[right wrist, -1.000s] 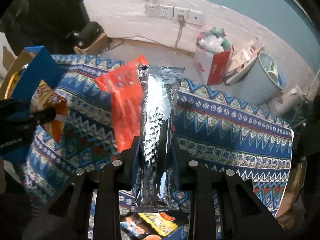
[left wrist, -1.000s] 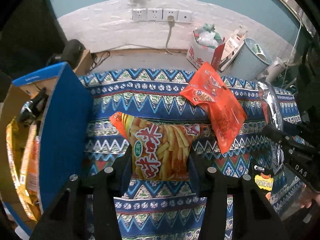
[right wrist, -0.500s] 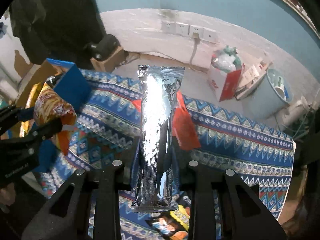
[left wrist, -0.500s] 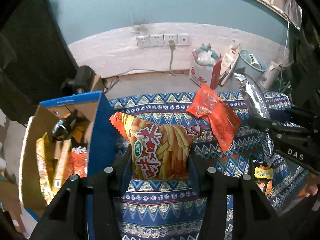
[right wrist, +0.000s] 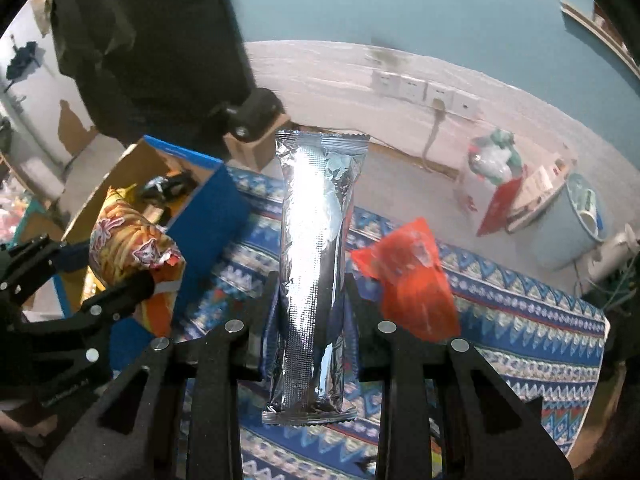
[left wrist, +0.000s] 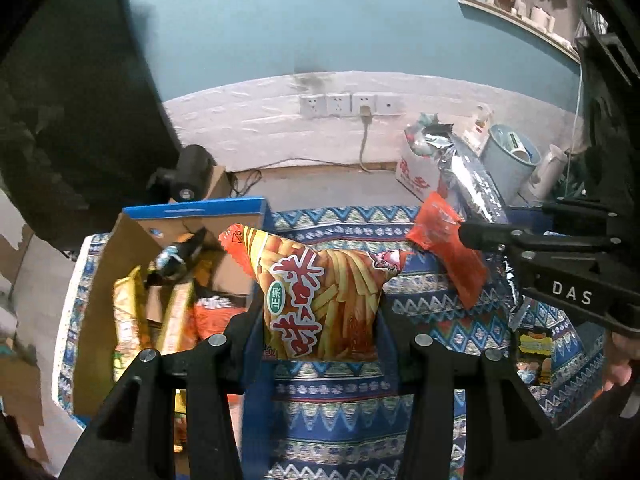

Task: Organize snacks
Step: 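Carry the silver bar and fries bag over the cardboard box with both tools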

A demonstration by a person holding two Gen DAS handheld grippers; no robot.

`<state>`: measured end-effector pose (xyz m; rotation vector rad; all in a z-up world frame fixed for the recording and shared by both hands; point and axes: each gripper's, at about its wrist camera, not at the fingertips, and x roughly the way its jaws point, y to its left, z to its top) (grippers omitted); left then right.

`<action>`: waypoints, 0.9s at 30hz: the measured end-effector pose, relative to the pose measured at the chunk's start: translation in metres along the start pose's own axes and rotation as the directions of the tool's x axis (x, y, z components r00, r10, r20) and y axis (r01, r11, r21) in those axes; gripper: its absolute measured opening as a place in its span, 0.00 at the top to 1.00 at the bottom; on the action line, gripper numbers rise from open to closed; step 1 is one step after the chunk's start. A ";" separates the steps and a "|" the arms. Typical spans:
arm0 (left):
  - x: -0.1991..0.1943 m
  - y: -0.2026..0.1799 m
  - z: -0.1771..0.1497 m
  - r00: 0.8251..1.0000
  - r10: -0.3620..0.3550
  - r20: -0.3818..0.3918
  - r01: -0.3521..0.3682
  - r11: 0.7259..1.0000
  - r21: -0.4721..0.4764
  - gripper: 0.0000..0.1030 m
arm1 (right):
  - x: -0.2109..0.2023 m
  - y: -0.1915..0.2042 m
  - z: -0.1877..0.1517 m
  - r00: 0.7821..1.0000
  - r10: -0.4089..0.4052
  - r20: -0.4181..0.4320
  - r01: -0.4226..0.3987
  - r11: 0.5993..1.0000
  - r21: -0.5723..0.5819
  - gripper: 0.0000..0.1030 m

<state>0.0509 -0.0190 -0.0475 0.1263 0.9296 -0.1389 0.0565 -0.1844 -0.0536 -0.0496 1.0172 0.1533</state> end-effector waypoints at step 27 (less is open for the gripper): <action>-0.002 0.155 -0.047 0.994 0.095 -0.046 -0.104 0.960 -0.261 0.52 | 0.053 0.136 0.061 0.991 0.130 -0.025 -0.132 0.983 -0.125 0.74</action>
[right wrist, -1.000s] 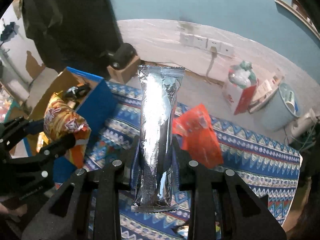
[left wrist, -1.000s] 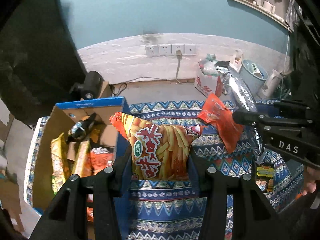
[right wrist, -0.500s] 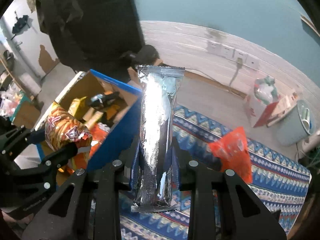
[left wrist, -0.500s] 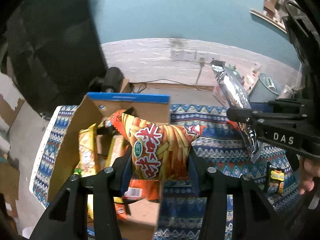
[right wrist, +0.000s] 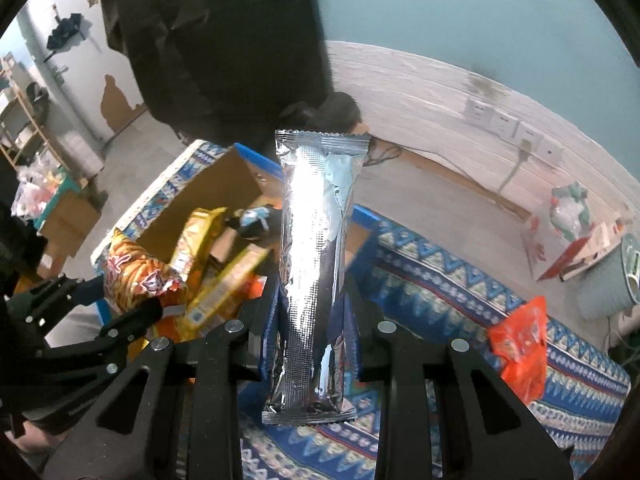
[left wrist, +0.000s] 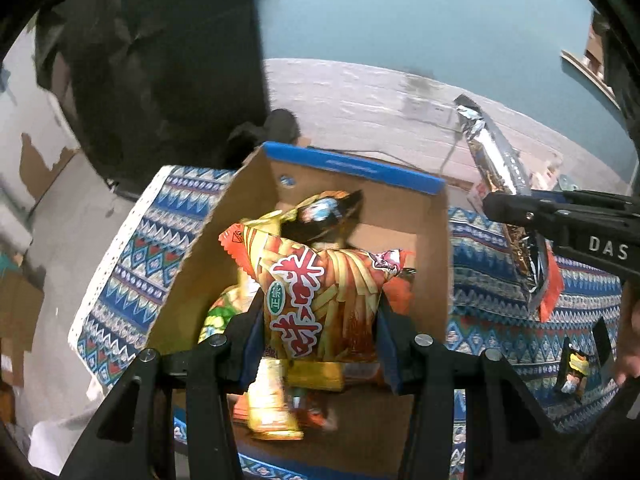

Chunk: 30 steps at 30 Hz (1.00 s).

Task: Organize snacks
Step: 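Carry the silver bar and fries bag over the cardboard box with both tools, then lower both snacks into the box and open both tools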

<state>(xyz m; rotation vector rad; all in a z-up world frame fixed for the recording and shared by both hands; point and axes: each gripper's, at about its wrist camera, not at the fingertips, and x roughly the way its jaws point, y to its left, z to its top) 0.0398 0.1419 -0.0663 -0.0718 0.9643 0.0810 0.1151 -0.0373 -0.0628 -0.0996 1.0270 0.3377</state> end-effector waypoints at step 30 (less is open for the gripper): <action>0.007 0.069 -0.007 0.996 0.072 -0.053 -0.079 0.986 -0.147 0.29 | 0.067 0.065 0.011 0.992 0.071 -0.108 -0.073 0.997 -0.014 0.74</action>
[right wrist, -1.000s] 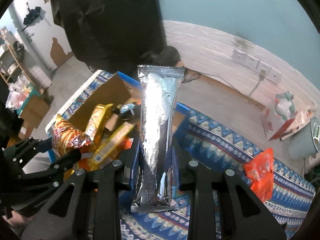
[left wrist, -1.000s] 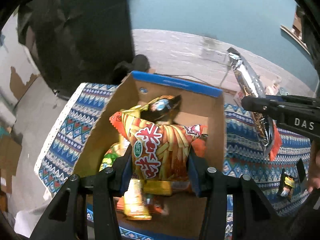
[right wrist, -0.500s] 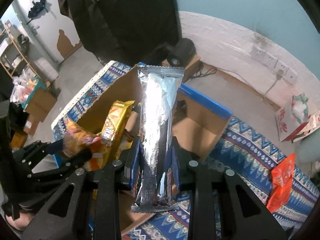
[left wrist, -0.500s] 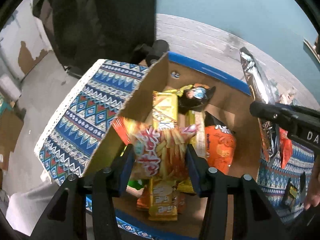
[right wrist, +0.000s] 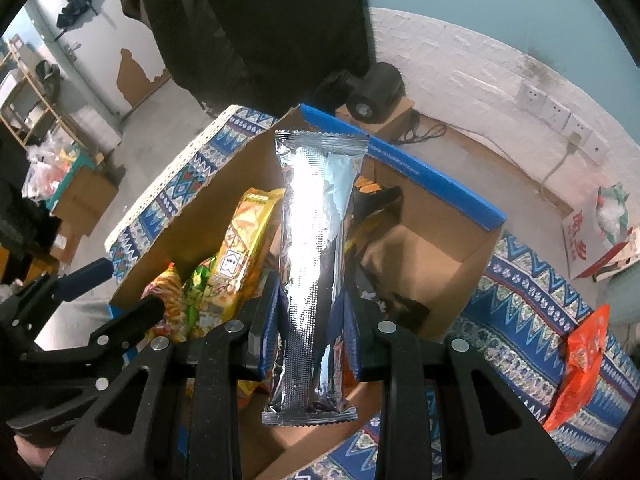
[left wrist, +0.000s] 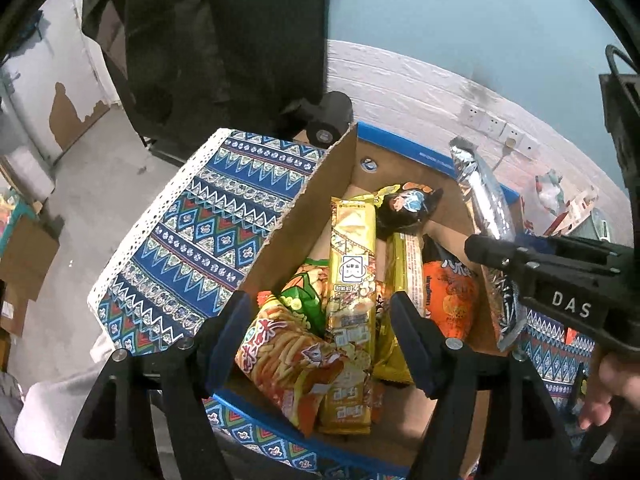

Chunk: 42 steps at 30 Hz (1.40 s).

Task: Organize snacks
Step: 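Lower both snacks into the box and open both tools, then withdraw both tools from the box toward the remaining snacks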

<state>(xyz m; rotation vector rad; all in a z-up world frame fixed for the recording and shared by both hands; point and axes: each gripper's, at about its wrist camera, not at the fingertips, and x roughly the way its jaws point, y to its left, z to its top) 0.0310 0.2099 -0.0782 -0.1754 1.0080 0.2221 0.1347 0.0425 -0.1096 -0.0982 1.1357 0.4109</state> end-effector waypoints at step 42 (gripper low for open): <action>-0.009 -0.173 -0.035 0.980 -0.154 -0.127 0.186 0.937 0.296 0.21 | -0.117 -0.180 -0.138 0.947 -0.293 -0.131 0.321 0.867 0.380 0.21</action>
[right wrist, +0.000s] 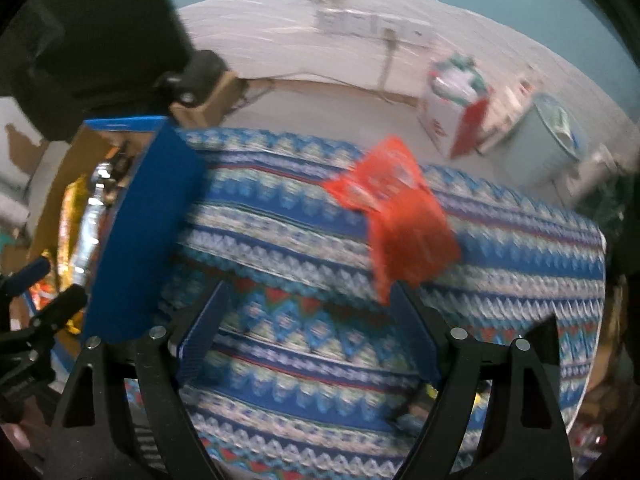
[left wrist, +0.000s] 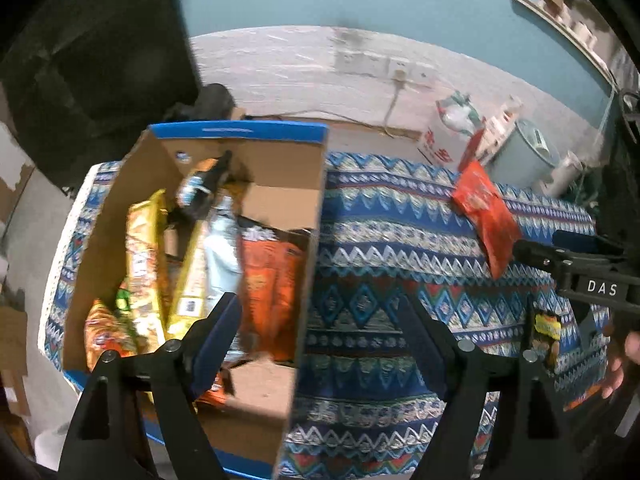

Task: Organize snacks
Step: 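Withdraw both tools from the box toward the remaining snacks, then grasp the second black snack bag with the right tool while the left approaches the red bag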

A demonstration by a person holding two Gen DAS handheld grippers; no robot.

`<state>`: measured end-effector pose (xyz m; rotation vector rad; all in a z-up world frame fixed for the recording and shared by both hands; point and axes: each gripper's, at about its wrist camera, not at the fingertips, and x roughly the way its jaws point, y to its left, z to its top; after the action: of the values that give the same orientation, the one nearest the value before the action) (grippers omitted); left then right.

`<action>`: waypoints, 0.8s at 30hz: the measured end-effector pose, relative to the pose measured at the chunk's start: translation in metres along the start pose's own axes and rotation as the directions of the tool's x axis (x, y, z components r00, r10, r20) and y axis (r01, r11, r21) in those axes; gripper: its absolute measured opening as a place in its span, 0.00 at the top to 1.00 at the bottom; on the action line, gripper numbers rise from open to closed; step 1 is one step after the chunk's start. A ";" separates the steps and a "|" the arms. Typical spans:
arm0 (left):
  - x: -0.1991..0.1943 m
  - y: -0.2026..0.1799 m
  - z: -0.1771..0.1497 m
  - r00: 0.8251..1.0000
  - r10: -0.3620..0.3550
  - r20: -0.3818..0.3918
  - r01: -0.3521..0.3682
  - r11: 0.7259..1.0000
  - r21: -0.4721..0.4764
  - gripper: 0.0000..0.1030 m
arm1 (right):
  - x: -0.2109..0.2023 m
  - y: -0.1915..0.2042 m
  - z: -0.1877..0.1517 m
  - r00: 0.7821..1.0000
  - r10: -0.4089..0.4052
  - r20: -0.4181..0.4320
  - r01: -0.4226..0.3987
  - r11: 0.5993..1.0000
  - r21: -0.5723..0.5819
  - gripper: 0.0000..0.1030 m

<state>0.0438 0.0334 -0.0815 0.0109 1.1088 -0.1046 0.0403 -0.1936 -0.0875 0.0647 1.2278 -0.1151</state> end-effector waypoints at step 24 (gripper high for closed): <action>0.061 -0.105 -0.035 0.988 0.022 -0.154 0.019 0.965 0.260 0.21 | 0.056 -0.130 -0.117 0.960 -0.055 -0.275 0.139 0.945 0.296 0.20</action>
<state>0.0297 -0.0733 -0.1471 0.2597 1.2449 -0.2516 -0.0663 -0.3124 -0.1782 0.3042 1.4708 -0.3992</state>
